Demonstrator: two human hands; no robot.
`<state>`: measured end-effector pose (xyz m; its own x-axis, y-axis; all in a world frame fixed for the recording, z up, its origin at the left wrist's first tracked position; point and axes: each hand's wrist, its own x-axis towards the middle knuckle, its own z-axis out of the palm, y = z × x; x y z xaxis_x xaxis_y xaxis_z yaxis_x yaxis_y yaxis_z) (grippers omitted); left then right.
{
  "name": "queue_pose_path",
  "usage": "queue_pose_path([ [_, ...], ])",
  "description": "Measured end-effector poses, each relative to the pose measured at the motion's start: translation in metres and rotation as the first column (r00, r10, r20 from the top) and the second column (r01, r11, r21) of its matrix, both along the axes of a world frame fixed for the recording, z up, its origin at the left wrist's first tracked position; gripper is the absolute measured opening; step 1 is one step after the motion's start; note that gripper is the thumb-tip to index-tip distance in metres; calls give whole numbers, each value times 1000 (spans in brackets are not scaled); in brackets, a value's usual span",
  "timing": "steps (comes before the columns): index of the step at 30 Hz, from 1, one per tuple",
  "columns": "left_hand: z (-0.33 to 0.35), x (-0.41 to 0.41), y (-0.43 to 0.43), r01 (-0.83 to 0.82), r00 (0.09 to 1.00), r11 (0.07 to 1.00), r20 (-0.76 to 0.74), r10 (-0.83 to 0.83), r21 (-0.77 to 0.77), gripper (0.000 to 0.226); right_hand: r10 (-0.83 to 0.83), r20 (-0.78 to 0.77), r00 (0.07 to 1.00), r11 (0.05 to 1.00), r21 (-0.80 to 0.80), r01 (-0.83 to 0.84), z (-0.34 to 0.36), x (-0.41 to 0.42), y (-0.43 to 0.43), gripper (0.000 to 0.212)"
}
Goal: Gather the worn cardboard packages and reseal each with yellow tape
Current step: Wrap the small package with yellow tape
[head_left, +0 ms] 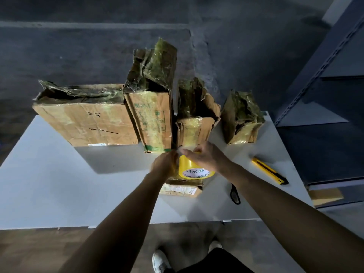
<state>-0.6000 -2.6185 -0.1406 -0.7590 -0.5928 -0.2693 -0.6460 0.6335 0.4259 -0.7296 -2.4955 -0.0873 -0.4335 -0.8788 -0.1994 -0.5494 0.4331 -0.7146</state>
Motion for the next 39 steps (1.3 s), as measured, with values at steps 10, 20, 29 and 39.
queue_pose_path([
  [10, -23, 9, -4, 54, 989, 975, 144, -23, -214, 26, -216, 460, 861, 941, -138, 310, -20, 9, 11, 68],
  [20, -8, 8, 0, 164, 977, 924, 184, -105, -344, 29, -322, 43, 946, 947, 13, 322, -17, -31, 51, 71],
  [29, 3, -38, 48, 121, 993, 992, 12, -120, -37, 54, -346, 88, 934, 938, 42, 343, -15, -28, 59, 67],
  [39, -21, -40, 50, 192, 979, 930, 127, -159, -312, 59, -262, -51, 964, 959, 98, 266, -18, -27, 67, 70],
])
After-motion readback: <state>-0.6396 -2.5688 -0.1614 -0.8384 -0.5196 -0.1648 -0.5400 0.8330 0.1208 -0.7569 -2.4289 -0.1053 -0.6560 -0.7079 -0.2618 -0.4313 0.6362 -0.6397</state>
